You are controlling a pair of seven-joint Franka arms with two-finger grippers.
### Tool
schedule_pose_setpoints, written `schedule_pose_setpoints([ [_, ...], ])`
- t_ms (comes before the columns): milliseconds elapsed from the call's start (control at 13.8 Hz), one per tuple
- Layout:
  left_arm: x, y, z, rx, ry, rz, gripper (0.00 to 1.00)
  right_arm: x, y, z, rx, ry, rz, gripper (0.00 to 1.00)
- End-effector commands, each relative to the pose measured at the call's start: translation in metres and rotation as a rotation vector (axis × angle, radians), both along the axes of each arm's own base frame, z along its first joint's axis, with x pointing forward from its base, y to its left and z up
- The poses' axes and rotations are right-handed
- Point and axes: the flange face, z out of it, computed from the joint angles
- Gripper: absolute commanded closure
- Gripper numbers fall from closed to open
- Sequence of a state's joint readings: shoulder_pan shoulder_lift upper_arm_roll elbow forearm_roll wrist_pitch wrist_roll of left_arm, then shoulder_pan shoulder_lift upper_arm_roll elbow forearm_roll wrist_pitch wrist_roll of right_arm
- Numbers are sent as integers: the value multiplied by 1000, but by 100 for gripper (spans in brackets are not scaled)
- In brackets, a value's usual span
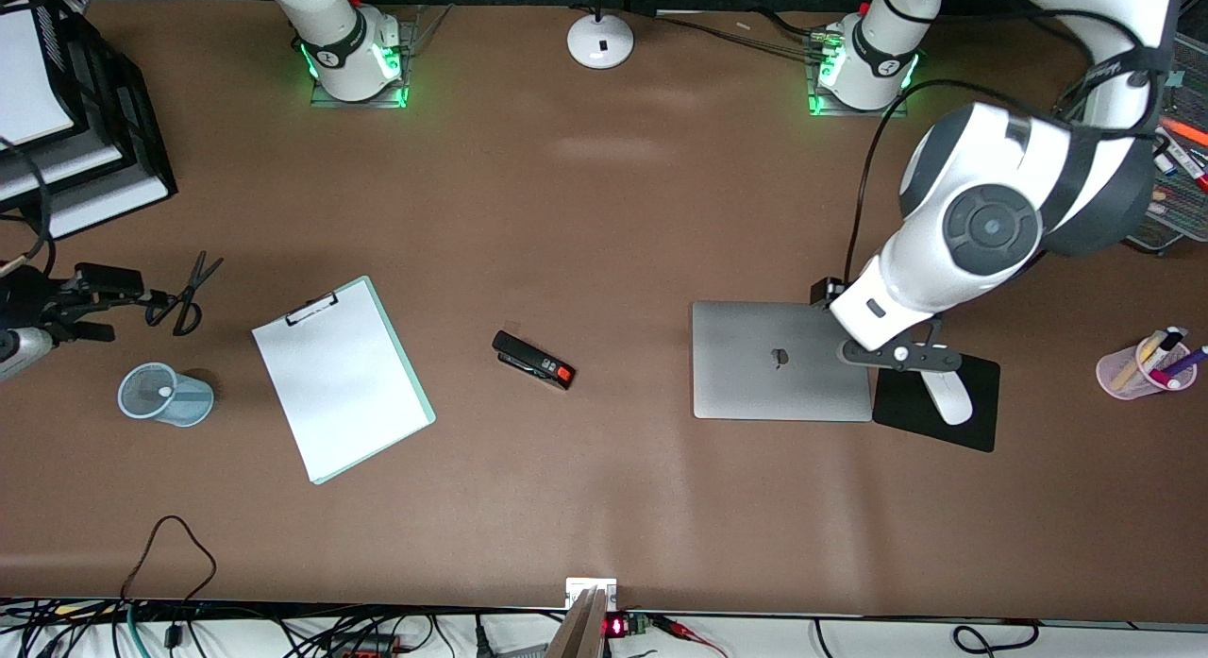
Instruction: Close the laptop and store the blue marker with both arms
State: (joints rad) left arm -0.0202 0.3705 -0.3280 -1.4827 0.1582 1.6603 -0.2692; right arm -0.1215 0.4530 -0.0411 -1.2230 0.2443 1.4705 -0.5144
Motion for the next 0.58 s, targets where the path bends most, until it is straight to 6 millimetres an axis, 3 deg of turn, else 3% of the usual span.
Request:
schedule_pose_setpoints([
  [0, -10, 33, 50, 10, -43, -15, 0, -16, 20, 14, -91, 57, -68, 0],
  [72, -16, 42, 67, 12, -62, -14, 0, -22, 29, 23, -133, 71, -96, 0],
  [289, -27, 70, 95, 19, -49, -24, 0, -46, 49, 27, -196, 132, -197, 0],
  [361, -36, 78, 112, -50, -68, -43, 0, -56, 53, 27, -221, 141, -211, 0],
  [506, -54, 110, 109, -104, -45, -4, 0, -76, 62, 30, -279, 114, -223, 0],
])
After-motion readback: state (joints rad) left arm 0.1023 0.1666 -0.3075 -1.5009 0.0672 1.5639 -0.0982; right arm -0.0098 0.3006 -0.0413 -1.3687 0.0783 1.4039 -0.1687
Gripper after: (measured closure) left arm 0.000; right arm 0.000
